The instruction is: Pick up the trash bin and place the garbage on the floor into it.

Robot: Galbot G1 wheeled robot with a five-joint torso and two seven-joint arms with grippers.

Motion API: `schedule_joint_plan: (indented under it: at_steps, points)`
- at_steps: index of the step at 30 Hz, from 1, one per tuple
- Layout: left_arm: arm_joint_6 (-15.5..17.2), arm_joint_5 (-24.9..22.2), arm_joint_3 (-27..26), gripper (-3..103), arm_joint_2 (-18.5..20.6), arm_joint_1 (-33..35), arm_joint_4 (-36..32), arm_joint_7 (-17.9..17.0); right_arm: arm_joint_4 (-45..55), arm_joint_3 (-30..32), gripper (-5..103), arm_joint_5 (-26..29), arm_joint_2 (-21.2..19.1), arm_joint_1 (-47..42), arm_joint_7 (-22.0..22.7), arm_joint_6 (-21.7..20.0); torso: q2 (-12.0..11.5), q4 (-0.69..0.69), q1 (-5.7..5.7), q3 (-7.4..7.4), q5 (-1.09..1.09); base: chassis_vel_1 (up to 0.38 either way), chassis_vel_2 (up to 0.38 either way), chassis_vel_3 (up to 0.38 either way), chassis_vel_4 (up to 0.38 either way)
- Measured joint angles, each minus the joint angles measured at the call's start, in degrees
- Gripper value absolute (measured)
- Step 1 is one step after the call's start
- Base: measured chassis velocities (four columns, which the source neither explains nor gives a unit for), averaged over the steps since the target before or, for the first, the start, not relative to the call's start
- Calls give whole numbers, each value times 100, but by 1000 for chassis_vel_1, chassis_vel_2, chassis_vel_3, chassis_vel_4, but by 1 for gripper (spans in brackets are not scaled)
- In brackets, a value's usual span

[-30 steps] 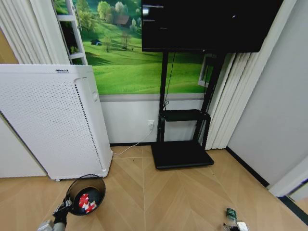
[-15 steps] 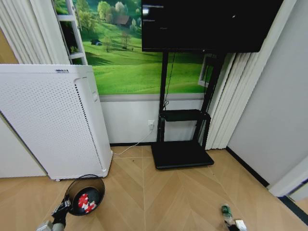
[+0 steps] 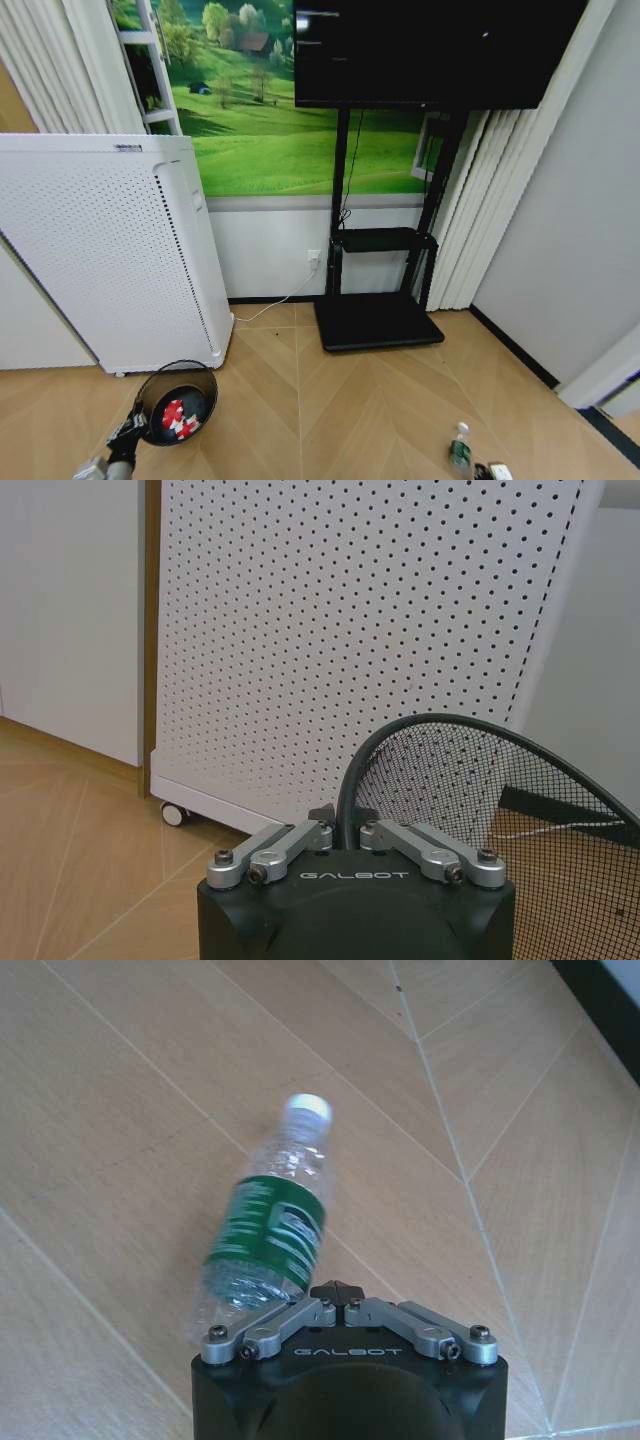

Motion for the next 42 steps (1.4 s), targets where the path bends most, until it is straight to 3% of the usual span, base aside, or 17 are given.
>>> schedule_joint_plan:
  at_steps: [6, 10, 12, 16, 18, 19, 23, 25, 26, 32, 35, 42]
  points:
    - [-4, 28, 5, 6, -37, 17, -36, 3, 78, 2, 24, 25, -104, 50, 106, 10, 0, 0, 0, 0, 0, 0, 0, 0, 0]
    - [-4, 40, 9, 6, -52, 21, -50, 3, 103, 10, 29, 42, -147, 56, 109, 12, 0, 0, 0, 0, 0, 0, 0, 0, 0]
    - [-5, 48, 10, 6, -67, 26, -58, 3, 181, 20, 46, 92, -213, 20, 98, 14, 0, 0, 0, 1, 0, 0, 0, 0, 0]
    - [-5, 67, 12, 6, -82, 19, -57, 2, 269, 65, 51, 104, -255, -51, 80, 18, 0, 0, 0, 1, 1, 0, 0, 0, 0]
    - [-4, 81, 14, 6, -99, 13, -65, -1, 401, 127, 62, 107, -303, -183, 70, 30, 0, 0, 0, 1, 0, 0, 0, 0, 0]
    - [-4, 81, 14, 6, -99, 13, -65, -1, 401, 127, 62, 107, -303, -183, 70, 30, 0, 0, 0, 1, 0, 0, 0, 0, 0]
    - [9, 134, 23, 6, -148, -14, -95, -9, 689, 215, 84, 112, -452, -454, -35, 244, 0, 0, 0, 1, 2, 0, 0, 0, 0]
    - [11, 141, 25, 6, -157, -20, -95, -10, 731, 221, 84, 115, -488, -491, -66, 285, 0, 0, 0, 1, 2, 0, 0, 0, 0]
    - [13, 168, 31, 6, -192, -40, -95, -13, 826, 233, 95, 128, -597, -564, -189, 405, -1, -1, 0, 1, 1, 0, 0, 0, 0]
    - [19, 248, 61, 6, -299, -95, -94, -17, 958, 229, 100, 112, -882, -697, -564, 697, 0, 0, 0, 1, 0, 0, 0, 0, 0]
    - [24, 281, 81, 6, -386, -170, -46, -22, 939, 267, 100, -125, -1054, -787, -984, 910, -1, 0, 0, 1, 0, 0, 0, 0, 0]
    - [22, 268, 83, 6, -436, -212, 85, -27, 790, 290, 100, -323, -1002, -795, -1201, 1041, -1, 0, 0, 1, 1, 0, 0, 0, 0]
